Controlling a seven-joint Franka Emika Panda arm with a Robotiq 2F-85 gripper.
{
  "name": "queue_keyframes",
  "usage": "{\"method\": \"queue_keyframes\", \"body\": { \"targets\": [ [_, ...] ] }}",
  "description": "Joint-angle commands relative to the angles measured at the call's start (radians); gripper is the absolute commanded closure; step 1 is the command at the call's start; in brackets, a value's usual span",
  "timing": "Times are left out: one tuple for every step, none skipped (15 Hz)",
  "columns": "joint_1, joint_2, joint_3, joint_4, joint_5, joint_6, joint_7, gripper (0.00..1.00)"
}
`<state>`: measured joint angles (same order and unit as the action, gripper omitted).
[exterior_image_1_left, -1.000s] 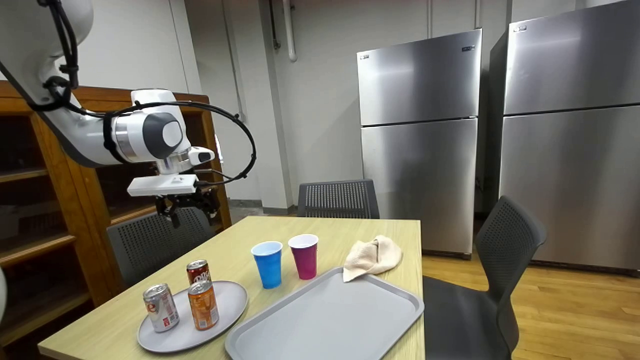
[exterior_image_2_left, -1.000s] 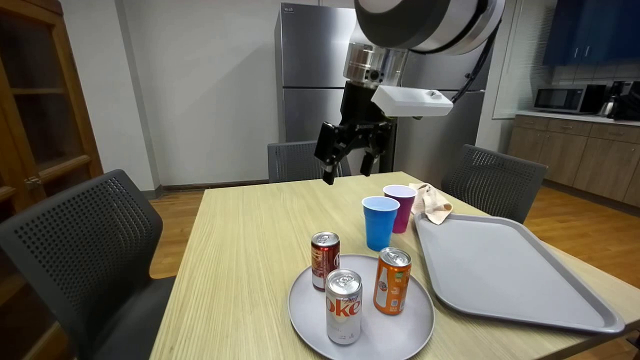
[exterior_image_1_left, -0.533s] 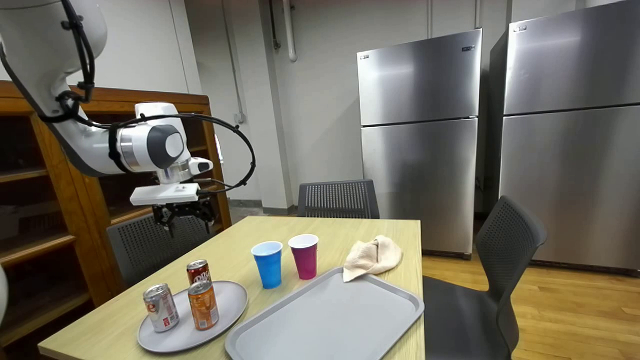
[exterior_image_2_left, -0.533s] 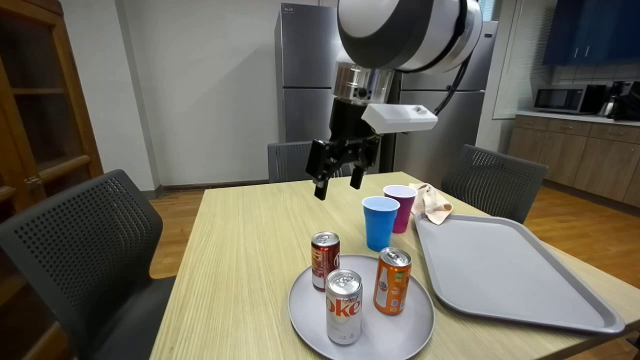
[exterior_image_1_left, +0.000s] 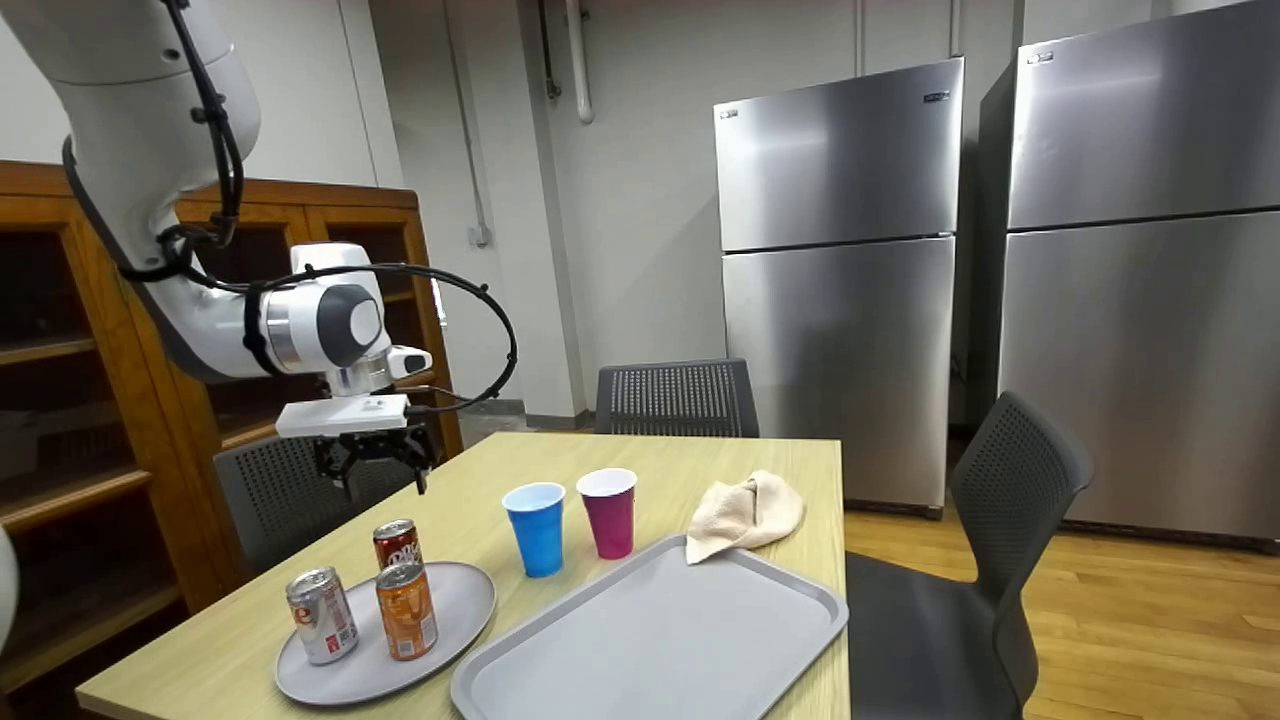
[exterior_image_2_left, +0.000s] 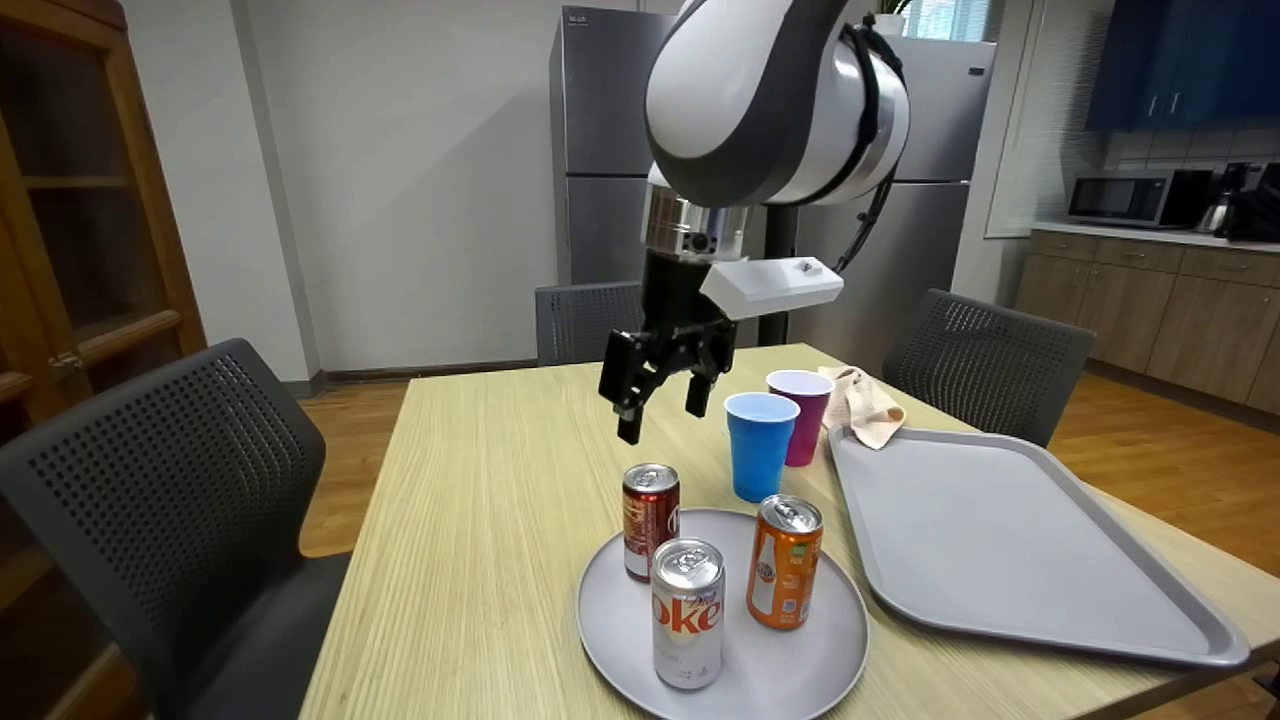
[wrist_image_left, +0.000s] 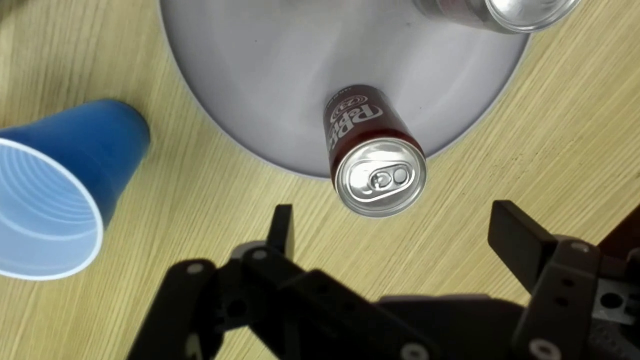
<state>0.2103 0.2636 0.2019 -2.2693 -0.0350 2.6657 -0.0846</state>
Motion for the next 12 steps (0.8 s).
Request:
{"method": "queue_keyframes", "body": {
  "targets": [
    [0.003, 0.065, 0.011, 0.06, -0.013, -0.024, -0.029, 0.0],
    [0.006, 0.077, 0.011, 0.068, -0.017, -0.027, -0.03, 0.0],
    [0.01, 0.091, 0.009, 0.076, -0.025, -0.03, -0.029, 0.0],
    [0.011, 0.104, 0.01, 0.085, -0.027, -0.034, -0.029, 0.0],
    [0.012, 0.117, 0.01, 0.093, -0.031, -0.038, -0.029, 0.0],
    [0.012, 0.129, 0.011, 0.101, -0.032, -0.042, -0.031, 0.0],
    [0.016, 0.142, 0.006, 0.108, -0.041, -0.044, -0.026, 0.0],
    [0.016, 0.153, 0.007, 0.116, -0.041, -0.047, -0.029, 0.0],
    [0.021, 0.165, 0.002, 0.124, -0.051, -0.05, -0.022, 0.0],
    [0.021, 0.177, 0.001, 0.132, -0.055, -0.053, -0.022, 0.0],
    [0.021, 0.186, 0.0, 0.138, -0.06, -0.056, -0.022, 0.0],
    [0.021, 0.194, -0.001, 0.144, -0.063, -0.061, -0.021, 0.0]
  ]
}}
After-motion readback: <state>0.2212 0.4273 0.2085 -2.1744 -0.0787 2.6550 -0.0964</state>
